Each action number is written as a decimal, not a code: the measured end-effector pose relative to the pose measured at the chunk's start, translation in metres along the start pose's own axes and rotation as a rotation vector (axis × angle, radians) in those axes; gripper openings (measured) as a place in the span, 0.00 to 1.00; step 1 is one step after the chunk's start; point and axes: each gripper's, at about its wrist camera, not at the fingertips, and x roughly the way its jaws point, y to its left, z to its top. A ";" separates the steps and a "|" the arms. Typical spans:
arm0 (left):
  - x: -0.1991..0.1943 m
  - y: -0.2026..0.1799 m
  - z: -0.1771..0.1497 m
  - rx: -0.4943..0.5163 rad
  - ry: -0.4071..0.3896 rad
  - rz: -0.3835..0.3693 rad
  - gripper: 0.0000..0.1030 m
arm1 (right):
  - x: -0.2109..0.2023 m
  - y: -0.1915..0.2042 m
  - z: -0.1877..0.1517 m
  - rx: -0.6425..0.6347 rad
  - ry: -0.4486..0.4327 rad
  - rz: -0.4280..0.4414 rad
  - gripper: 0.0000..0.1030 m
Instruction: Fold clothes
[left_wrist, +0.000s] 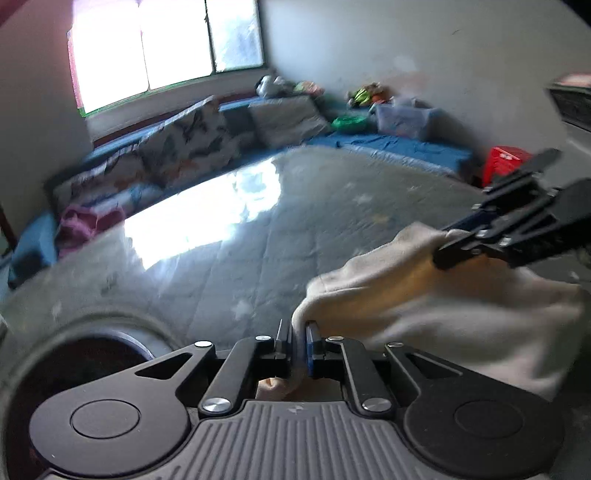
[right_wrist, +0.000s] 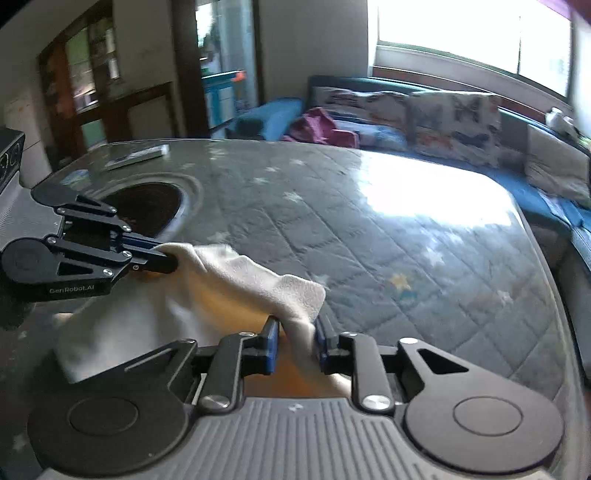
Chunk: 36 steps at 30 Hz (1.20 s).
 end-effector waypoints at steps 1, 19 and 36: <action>0.000 0.002 -0.003 -0.003 0.001 0.007 0.13 | -0.001 -0.002 -0.005 0.023 -0.010 -0.003 0.24; -0.046 0.008 0.003 -0.153 -0.096 0.118 0.39 | -0.064 -0.036 -0.083 0.297 -0.124 -0.121 0.31; -0.034 -0.020 -0.017 -0.137 -0.006 0.044 0.34 | -0.039 -0.027 -0.072 0.190 -0.112 -0.263 0.01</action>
